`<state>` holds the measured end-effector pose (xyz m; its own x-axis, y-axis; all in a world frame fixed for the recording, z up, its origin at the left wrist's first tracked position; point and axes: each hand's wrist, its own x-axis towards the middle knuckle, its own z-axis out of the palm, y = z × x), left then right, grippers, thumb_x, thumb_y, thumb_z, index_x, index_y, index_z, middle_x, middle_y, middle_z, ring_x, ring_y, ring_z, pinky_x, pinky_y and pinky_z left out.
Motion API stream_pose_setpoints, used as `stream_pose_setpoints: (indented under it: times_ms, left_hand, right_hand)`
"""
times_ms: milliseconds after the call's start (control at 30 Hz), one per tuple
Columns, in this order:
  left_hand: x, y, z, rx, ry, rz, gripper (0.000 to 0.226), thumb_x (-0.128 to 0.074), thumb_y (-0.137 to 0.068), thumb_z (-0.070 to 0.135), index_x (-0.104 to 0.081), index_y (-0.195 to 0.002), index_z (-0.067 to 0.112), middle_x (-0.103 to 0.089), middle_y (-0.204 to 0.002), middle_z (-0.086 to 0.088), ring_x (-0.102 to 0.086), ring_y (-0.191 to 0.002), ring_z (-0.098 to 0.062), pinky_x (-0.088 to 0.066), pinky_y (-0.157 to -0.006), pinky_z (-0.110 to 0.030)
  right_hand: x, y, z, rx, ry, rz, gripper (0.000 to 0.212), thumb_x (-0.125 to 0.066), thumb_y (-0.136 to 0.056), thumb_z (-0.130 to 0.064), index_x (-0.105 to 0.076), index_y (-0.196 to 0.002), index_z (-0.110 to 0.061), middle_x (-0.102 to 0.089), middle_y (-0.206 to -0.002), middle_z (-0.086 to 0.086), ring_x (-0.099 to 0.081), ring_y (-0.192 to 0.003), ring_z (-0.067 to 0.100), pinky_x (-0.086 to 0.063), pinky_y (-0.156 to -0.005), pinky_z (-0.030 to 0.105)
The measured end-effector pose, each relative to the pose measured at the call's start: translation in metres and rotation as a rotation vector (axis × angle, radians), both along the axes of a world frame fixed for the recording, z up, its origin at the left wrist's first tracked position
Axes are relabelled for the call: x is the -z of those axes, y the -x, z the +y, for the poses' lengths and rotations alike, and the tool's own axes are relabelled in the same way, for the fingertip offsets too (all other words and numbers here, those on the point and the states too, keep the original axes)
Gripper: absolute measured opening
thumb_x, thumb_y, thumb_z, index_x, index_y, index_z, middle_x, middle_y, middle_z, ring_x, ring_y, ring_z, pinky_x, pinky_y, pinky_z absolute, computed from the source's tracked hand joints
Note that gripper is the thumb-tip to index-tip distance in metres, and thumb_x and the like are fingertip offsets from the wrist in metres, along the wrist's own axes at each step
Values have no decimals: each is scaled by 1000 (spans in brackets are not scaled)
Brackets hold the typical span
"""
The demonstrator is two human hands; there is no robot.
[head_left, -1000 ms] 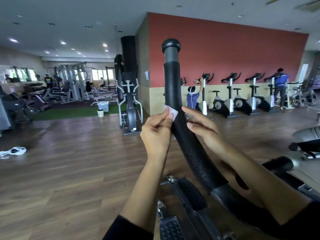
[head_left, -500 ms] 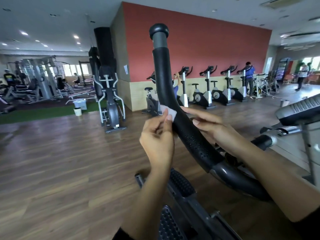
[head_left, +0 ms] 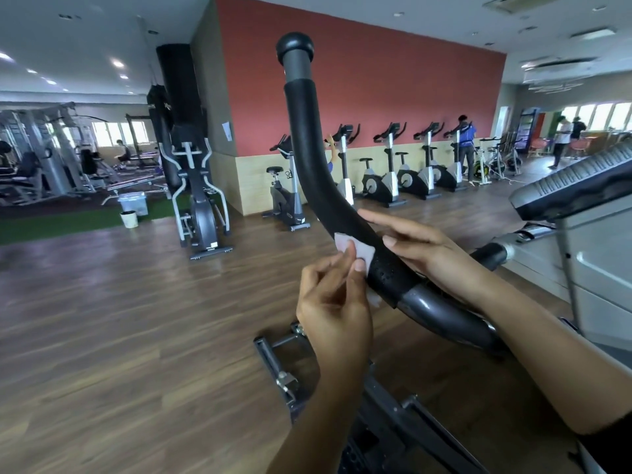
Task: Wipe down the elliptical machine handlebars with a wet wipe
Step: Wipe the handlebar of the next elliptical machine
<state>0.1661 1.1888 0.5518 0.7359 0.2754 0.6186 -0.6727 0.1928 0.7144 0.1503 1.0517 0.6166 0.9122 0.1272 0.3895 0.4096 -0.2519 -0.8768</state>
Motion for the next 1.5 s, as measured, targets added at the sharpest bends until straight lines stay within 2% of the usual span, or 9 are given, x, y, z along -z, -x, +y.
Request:
stream_pose_setpoints:
  times_ms: [133, 267, 567, 733, 867, 1033, 1133, 1333, 1500]
  left_hand:
    - [-7, -7, -1, -37, -2, 9, 24, -69, -86, 11, -69, -109, 22, -61, -92, 7, -62, -85, 0, -43, -71, -6]
    - [2, 8, -3, -60, -28, -45, 27, -67, -84, 18, -67, -109, 27, -60, -92, 8, -62, -88, -6, -44, -74, -8]
    - [-3, 4, 1, -55, -40, -42, 29, -70, -85, 11, -66, -111, 25, -59, -91, 11, -60, -86, 0, -42, -72, -5]
    - [14, 25, -2, -36, -91, -110, 26, -70, -81, 11, -71, -107, 14, -62, -93, -1, -61, -92, -3, -45, -78, -9]
    - [6, 17, -1, -96, -103, -89, 28, -73, -81, 5, -71, -108, 13, -61, -92, -3, -59, -86, -2, -44, -74, -7]
    - [9, 37, -7, -142, -144, -98, 26, -72, -81, 9, -72, -107, 12, -59, -94, -1, -58, -88, -1, -43, -75, -6]
    - [-3, 34, -7, -163, -134, -38, 28, -72, -83, 8, -69, -108, 21, -59, -92, 3, -58, -84, -2, -43, -73, -6]
    - [-16, 39, -9, -255, -211, 53, 24, -73, -83, 12, -73, -103, 26, -61, -90, 7, -66, -82, -8, -51, -78, -20]
    - [-31, 41, -12, -336, -307, 73, 21, -79, -77, 18, -76, -96, 26, -62, -86, 4, -63, -76, -8, -47, -75, -15]
  right_hand:
    - [3, 5, 2, -25, -35, -3, 45, -43, -96, 0, -51, -137, -17, -63, -129, 2, -55, -124, 14, -39, -110, 33]
    - [6, 10, 2, -64, -82, 16, 45, -39, -96, 4, -49, -137, -13, -61, -131, 1, -56, -123, 12, -45, -99, 20]
    - [9, 21, -4, -9, 37, 11, 46, -41, -97, 1, -53, -133, -24, -61, -129, -12, -53, -124, 4, -44, -96, 15]
    - [9, 23, -9, -10, 72, 26, 47, -43, -98, -2, -54, -134, -30, -61, -131, -8, -54, -124, 9, -40, -103, 29]
    - [10, 24, -12, 2, 122, 13, 49, -43, -97, -3, -54, -131, -36, -57, -134, -16, -47, -128, 0, -38, -104, 22]
    - [12, 27, -16, -23, 120, 32, 47, -45, -98, -7, -52, -135, -35, -52, -139, -13, -43, -132, 2, -31, -115, 34]
    - [12, 29, -15, -74, 80, 47, 48, -43, -98, -3, -50, -137, -30, -56, -135, -11, -49, -127, 3, -37, -111, 30]
    - [13, 25, -21, -125, 67, 69, 51, -42, -97, 3, -46, -140, -23, -60, -126, -7, -56, -107, -14, -41, -83, 3]
    - [13, 13, -28, -176, 98, 78, 54, -45, -97, -4, -43, -141, -35, -57, -134, -3, -51, -120, -4, -40, -96, 9]
